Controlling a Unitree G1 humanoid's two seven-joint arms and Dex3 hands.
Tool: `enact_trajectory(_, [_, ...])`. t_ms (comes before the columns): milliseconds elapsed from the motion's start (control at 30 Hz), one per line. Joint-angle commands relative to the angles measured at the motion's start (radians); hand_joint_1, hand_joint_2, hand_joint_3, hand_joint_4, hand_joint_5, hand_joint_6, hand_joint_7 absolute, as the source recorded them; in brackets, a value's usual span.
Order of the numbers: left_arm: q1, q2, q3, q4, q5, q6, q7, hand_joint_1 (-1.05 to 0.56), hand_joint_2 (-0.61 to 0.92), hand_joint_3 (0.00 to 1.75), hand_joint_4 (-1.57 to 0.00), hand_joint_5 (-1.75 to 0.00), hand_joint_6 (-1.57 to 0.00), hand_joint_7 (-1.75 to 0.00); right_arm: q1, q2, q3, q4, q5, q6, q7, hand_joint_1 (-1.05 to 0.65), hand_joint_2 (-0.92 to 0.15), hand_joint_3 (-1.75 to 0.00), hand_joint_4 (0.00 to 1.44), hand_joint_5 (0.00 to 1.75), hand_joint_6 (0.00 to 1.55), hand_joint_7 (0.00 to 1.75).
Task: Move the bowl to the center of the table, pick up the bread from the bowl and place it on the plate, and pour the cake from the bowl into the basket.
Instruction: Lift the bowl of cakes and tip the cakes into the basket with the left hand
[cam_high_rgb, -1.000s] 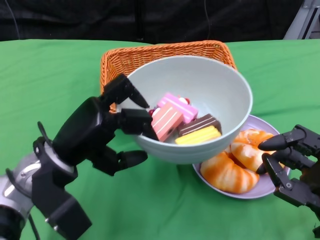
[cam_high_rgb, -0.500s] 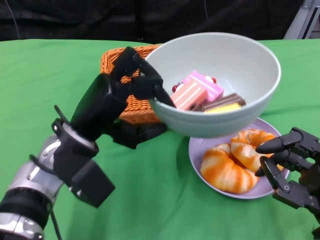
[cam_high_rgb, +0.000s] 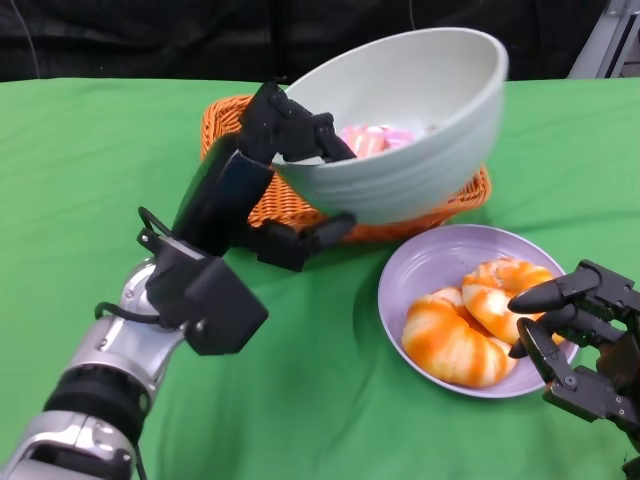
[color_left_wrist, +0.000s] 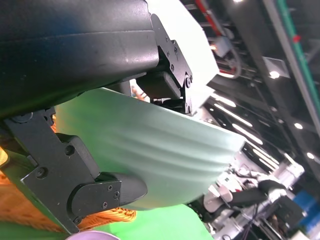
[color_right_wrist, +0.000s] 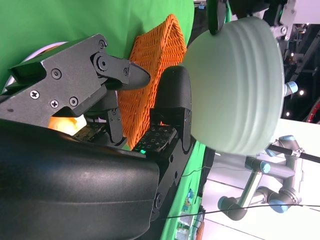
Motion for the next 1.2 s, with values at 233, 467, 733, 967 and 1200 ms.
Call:
enact_trajectory(233, [-0.052, -0.089, 0.068, 0.021, -0.162, 0.114, -0.072, -0.25, 0.75, 0.79, -0.81, -1.75, -0.67, -1.43, 0.008, -0.01, 0.0, 0.014, -0.011, -0.026, -0.007, -0.13, -0.62, -0.75, 0.76, 1.41, 0.76, 1.07])
enact_trajectory(467, [-0.059, -0.117, 0.092, 0.025, -0.19, 0.177, -0.094, -0.26, 0.82, 0.66, -0.77, -1.75, -0.6, -1.51, 0.006, -0.004, 0.004, 0.021, -0.027, -0.031, -0.017, -0.12, -0.62, -0.78, 0.77, 1.41, 0.76, 1.08])
enact_trajectory(733, [-0.09, -0.16, 0.125, 0.028, -0.252, 0.262, -0.137, -0.3, 0.87, 0.55, -0.71, -1.75, -0.59, -1.51, -0.006, -0.002, 0.01, 0.052, -0.025, -0.053, -0.019, -0.15, -0.61, -0.76, 0.78, 1.43, 0.77, 1.1])
enact_trajectory(967, [-0.135, -0.193, 0.157, 0.056, -0.321, 0.289, -0.224, -0.28, 0.89, 0.53, -0.77, -1.75, -0.61, -1.48, -0.009, 0.0, 0.013, 0.063, -0.03, -0.064, -0.028, -0.16, -0.62, -0.74, 0.78, 1.44, 0.76, 1.12])
enact_trajectory(1200, [-0.204, -0.213, 0.173, 0.087, -0.33, 0.288, -0.232, -0.28, 0.89, 0.51, -0.79, -1.75, -0.62, -1.45, -0.016, -0.002, 0.016, 0.087, -0.032, -0.076, -0.031, -0.18, -0.62, -0.73, 0.78, 1.45, 0.75, 1.13])
